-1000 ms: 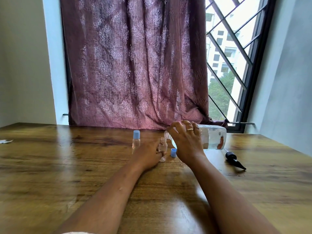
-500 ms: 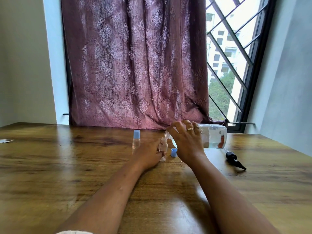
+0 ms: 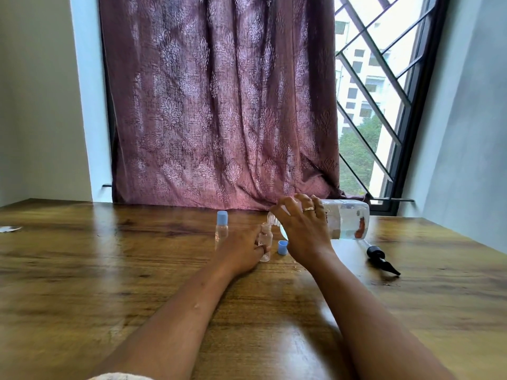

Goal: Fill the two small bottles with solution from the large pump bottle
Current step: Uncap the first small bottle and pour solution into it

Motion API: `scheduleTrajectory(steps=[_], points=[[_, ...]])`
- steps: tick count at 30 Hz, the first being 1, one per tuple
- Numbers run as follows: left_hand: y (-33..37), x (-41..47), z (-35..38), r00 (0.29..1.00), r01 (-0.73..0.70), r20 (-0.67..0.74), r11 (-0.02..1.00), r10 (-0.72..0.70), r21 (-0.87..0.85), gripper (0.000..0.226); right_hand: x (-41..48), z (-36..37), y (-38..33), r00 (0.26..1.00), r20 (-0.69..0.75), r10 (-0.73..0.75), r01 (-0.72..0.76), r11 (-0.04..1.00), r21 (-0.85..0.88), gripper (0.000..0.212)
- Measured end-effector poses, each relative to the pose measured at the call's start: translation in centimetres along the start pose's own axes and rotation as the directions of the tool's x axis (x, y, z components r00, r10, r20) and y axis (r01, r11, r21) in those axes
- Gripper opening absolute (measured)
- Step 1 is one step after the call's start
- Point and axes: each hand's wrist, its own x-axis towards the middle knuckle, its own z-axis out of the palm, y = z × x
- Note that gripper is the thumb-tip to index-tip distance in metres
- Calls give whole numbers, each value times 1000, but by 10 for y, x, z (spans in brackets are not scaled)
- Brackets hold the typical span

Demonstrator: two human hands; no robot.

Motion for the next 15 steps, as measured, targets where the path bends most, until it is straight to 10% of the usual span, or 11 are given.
scheduleTrajectory(steps=[15], points=[[0, 0, 0, 1000, -8, -8, 1000, 8, -7, 40, 1, 0, 1, 1000, 6, -7, 6, 1000, 6, 76]])
